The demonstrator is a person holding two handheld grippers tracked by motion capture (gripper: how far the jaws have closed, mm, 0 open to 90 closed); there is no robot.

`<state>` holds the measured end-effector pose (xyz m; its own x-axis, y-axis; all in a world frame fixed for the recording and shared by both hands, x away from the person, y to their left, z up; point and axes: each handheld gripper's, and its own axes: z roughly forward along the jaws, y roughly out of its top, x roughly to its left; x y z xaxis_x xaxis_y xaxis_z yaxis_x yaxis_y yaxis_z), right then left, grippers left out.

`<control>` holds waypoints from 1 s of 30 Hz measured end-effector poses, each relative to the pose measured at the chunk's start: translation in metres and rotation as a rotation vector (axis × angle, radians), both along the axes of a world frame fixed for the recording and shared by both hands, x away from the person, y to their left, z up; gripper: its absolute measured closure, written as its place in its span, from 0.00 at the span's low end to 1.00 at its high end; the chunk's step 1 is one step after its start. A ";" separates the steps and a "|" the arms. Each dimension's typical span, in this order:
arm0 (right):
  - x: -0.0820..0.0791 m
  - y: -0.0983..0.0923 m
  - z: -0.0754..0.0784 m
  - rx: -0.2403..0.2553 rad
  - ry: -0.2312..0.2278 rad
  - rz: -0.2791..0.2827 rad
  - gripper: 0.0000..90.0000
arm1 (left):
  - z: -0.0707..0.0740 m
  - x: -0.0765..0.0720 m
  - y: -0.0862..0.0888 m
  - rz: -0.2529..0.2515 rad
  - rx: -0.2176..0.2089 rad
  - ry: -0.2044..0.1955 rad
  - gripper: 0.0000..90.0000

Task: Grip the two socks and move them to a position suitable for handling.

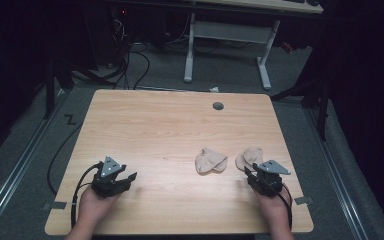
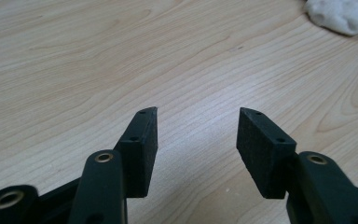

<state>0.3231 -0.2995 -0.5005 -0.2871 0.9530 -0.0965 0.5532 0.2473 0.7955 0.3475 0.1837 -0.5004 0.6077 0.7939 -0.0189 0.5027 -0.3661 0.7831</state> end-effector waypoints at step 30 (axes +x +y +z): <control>0.034 -0.007 0.012 0.034 0.013 0.005 1.00 | 0.005 0.001 0.008 0.011 -0.081 -0.005 0.48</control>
<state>0.3576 -0.3069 -0.4885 -0.2929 0.9543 -0.0603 0.5621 0.2228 0.7965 0.3482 0.1915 -0.4956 0.5993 0.7965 -0.0804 0.5026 -0.2962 0.8122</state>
